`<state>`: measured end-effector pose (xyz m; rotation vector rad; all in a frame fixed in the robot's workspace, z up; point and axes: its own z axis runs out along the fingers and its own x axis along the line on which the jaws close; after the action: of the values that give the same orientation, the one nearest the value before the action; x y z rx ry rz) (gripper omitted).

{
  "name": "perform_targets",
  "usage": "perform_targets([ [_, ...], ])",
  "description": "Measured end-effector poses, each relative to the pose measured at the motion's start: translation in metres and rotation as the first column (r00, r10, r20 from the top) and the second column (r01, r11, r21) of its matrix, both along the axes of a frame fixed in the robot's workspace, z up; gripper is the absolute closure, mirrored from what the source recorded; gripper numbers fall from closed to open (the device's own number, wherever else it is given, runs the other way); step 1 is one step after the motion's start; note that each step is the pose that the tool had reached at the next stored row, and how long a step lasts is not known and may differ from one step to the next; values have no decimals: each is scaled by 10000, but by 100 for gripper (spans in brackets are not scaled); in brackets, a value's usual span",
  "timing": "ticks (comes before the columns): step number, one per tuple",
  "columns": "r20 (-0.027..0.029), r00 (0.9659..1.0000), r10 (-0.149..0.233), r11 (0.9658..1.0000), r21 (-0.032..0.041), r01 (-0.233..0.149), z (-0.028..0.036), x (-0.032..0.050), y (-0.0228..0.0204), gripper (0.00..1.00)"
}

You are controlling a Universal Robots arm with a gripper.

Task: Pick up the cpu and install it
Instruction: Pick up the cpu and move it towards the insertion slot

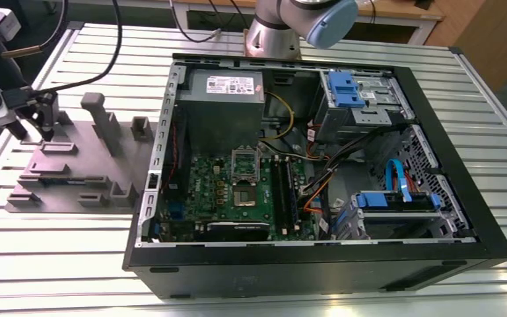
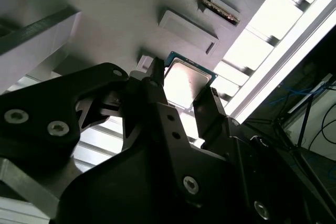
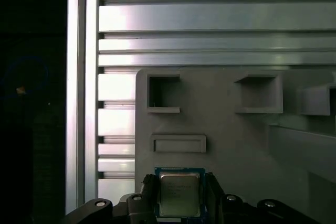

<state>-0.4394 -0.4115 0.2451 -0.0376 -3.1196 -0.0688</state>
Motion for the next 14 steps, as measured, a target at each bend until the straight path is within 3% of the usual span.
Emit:
perform_targets([
  [6,1,10000,0,10000,1,0,47,0,0,53],
  [14,1,10000,0,10000,1,0,51,0,0,53],
])
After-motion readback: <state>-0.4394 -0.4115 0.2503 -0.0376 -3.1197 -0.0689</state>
